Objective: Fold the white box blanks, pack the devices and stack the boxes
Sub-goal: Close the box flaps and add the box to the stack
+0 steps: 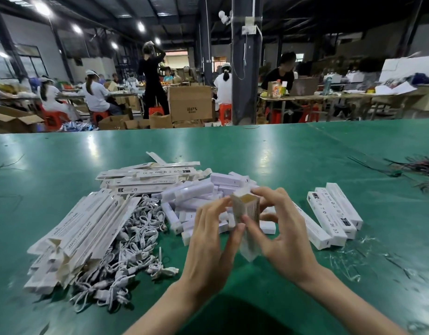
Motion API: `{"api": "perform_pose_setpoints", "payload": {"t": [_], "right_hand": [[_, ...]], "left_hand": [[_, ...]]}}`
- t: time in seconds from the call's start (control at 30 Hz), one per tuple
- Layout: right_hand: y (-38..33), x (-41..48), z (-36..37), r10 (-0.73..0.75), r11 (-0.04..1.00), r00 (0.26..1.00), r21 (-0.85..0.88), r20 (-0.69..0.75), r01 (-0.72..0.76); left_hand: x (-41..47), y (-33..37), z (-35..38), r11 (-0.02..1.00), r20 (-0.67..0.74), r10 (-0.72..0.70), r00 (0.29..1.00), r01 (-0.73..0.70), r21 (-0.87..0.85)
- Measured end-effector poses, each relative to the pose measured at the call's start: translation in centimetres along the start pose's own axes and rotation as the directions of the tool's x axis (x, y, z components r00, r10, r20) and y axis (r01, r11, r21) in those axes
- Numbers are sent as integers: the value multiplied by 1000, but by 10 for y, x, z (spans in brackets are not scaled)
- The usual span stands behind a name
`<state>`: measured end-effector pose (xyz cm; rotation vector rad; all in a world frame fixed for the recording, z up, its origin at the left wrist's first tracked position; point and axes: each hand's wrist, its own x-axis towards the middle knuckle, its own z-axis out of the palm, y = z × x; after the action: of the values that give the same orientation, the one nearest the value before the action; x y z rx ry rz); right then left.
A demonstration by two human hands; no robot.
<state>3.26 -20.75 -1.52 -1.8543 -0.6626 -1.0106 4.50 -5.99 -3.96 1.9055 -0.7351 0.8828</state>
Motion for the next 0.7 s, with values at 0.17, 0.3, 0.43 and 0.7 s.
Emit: {"api": "perform_pose_setpoints", "payload": {"t": [0.17, 0.3, 0.43, 0.7], "right_hand": [[-7, 2, -1, -35, 999, 999, 6, 41, 35], [-8, 6, -5, -64, 997, 988, -38, 143, 70], [-6, 8, -9, -53, 997, 968, -35, 244, 64], [-3, 13, -12, -74, 991, 974, -96, 215, 96]], "left_hand": [[4, 7, -3, 995, -53, 74, 996, -77, -65], [10, 10, -6, 987, -53, 86, 995, -92, -135], [11, 8, -8, 989, -80, 45, 996, -56, -134], [15, 6, -9, 989, -72, 127, 989, -132, -72]]}}
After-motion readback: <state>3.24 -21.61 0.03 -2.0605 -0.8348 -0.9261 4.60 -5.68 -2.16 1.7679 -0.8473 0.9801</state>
